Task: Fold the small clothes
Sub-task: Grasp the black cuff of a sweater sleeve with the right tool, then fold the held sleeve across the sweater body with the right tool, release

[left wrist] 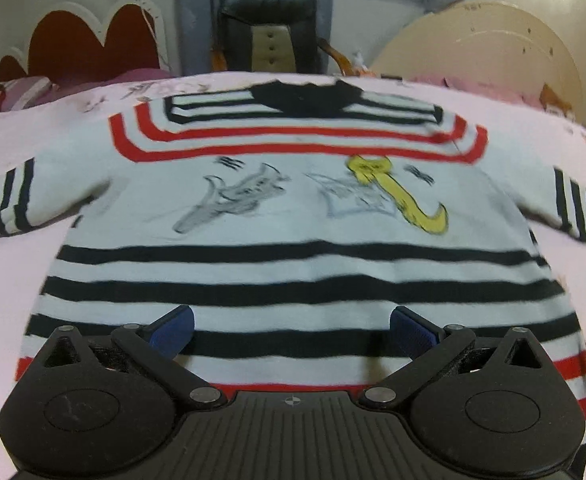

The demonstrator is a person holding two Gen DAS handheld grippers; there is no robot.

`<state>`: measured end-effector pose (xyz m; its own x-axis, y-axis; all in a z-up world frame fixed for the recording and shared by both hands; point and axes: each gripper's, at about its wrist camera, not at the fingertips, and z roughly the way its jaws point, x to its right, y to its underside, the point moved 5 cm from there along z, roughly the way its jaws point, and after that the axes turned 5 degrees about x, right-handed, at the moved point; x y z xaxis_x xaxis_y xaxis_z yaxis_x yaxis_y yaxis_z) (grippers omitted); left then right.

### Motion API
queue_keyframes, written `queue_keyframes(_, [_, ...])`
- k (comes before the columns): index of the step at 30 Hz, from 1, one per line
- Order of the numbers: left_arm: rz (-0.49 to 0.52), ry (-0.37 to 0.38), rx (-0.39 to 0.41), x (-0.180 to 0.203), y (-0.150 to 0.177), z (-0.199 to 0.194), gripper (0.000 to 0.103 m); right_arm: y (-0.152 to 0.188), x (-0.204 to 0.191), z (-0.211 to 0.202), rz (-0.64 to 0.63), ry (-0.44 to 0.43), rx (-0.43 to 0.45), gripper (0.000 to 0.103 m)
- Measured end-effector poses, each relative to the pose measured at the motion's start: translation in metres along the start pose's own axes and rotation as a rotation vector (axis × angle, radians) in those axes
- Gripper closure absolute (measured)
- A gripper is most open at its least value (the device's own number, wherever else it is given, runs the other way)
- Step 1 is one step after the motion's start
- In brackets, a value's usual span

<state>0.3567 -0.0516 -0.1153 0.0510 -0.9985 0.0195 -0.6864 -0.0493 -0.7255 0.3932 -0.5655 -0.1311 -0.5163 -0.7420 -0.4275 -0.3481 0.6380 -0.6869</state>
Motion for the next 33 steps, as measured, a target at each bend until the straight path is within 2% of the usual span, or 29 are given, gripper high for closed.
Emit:
queue_keyframes(1, [-0.004, 0.001, 0.006, -0.009, -0.001, -0.002, 0.000, 0.002, 0.001, 0.005, 0.006, 0.028, -0.015, 0.096])
queue_keyframes(3, [-0.020, 0.002, 0.025, -0.028, -0.004, -0.005, 0.000, -0.001, -0.014, -0.004, -0.034, 0.011, 0.034, 0.096])
queue_keyframes(6, [-0.054, -0.010, 0.047, -0.062, -0.008, -0.009, 0.000, -0.002, -0.062, -0.025, -0.119, -0.084, 0.112, 0.096])
queue_keyframes(8, [-0.074, -0.024, 0.056, -0.085, -0.010, -0.009, 0.000, 0.011, -0.110, -0.033, -0.207, -0.171, 0.118, 0.096])
queue_keyframes(13, [-0.116, -0.042, 0.080, -0.135, -0.018, -0.009, 0.000, 0.086, -0.236, -0.033, -0.373, -0.385, 0.015, 0.096])
queue_keyframes(19, [-0.155, -0.060, 0.105, -0.188, -0.020, -0.012, 0.000, 0.186, -0.346, -0.027, -0.525, -0.515, -0.110, 0.096])
queue_keyframes(24, [-0.197, -0.071, 0.100, -0.226, -0.017, -0.003, 0.000, 0.242, -0.393, -0.027, -0.610, -0.545, -0.167, 0.096])
queue_keyframes(28, [-0.213, -0.073, 0.092, -0.243, -0.013, 0.007, 0.000, 0.277, -0.411, -0.025, -0.677, -0.532, -0.191, 0.094])
queue_keyframes(31, [-0.215, -0.069, 0.083, -0.247, -0.012, 0.014, 0.000, 0.289, -0.408, -0.029, -0.724, -0.533, -0.174, 0.082])
queue_keyframes(33, [-0.218, -0.059, 0.077, -0.246, -0.014, 0.019, 0.000, 0.298, -0.415, -0.034, -0.770, -0.558, -0.160, 0.061])
